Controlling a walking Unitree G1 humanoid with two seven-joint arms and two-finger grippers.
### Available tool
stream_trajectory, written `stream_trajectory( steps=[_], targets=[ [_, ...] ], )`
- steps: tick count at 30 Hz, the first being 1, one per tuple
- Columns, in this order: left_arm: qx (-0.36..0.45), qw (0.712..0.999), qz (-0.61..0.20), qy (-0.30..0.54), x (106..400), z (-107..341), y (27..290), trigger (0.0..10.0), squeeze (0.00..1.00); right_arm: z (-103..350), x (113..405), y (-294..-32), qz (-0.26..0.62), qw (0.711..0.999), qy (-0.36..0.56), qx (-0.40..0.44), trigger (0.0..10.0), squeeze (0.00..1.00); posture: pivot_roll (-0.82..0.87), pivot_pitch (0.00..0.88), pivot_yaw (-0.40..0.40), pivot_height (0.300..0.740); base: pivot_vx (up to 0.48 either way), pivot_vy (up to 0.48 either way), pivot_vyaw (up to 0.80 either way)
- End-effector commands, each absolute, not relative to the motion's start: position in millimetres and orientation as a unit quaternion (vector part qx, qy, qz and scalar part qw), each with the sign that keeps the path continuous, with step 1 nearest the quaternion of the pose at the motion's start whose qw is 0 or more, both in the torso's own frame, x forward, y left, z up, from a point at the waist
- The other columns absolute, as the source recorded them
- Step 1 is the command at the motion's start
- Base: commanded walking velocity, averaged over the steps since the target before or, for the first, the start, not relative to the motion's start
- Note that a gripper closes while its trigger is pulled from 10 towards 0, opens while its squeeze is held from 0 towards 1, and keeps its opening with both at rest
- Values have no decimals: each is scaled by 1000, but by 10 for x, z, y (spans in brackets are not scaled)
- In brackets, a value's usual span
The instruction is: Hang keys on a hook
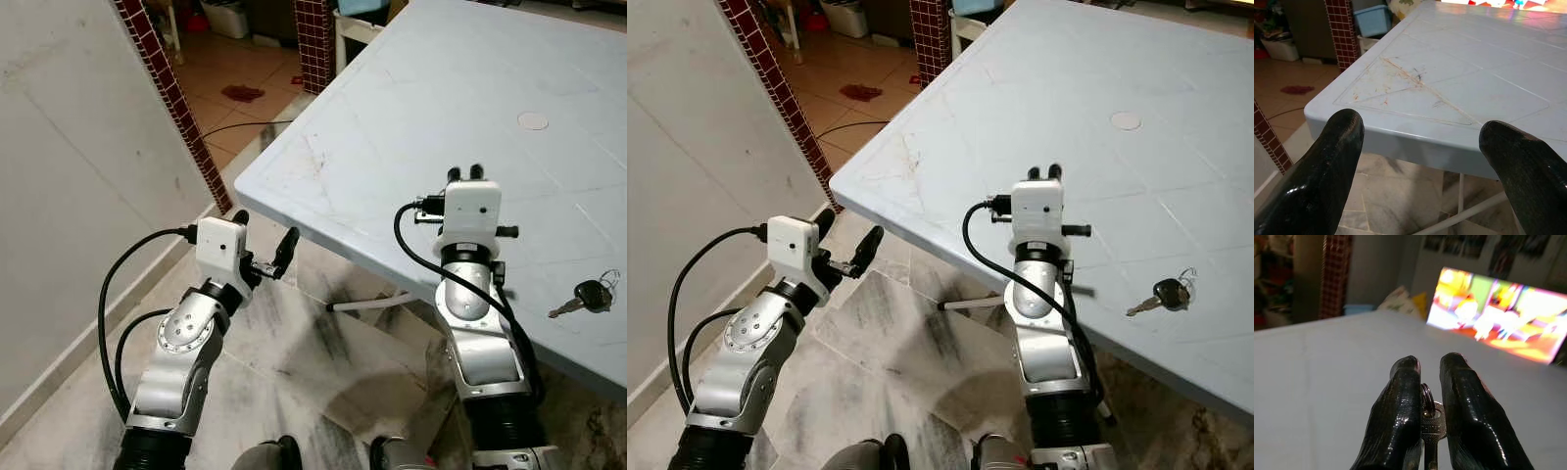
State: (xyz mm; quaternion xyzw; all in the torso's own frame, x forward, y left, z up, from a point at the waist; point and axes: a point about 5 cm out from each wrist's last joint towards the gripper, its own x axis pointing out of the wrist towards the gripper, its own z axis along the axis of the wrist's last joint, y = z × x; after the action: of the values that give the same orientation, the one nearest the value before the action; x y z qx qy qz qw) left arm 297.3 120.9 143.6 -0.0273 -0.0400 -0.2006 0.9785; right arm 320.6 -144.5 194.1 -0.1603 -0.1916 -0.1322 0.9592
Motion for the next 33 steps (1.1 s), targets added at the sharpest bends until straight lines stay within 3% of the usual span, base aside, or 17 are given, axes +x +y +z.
stream_trajectory(
  steps=[1,10,12,13,17,33],
  targets=[
    [-16,980,-193,-36,2981,1410,1253,10000,0,2106,3183,-1417,-140,947,-234,-170,0,0,-52,165,132,740,0,0,0],
    [-16,980,-195,-40,3002,1422,1236,10000,0,2126,3234,-1460,-144,950,-228,-159,0,0,-51,162,129,740,0,0,0],
    [-16,981,-191,-41,3001,1423,1240,10000,0,2119,3245,-1433,-135,953,-223,-157,4902,0,-49,163,124,740,0,0,0],
    [-16,981,-187,-43,2996,1425,1246,10000,0,2123,3251,-1415,-128,955,-221,-152,10000,0,-47,164,119,740,0,0,0],
    [-15,984,-168,-48,2988,1425,1283,10000,0,2157,3251,-1363,-115,954,-228,-156,10000,0,-45,166,110,740,0,0,0],
    [-11,990,-132,-53,2981,1381,1298,10000,0,2132,3244,-1162,-45,962,-221,-157,10000,0,-51,166,73,740,0,0,800]
  ],
)
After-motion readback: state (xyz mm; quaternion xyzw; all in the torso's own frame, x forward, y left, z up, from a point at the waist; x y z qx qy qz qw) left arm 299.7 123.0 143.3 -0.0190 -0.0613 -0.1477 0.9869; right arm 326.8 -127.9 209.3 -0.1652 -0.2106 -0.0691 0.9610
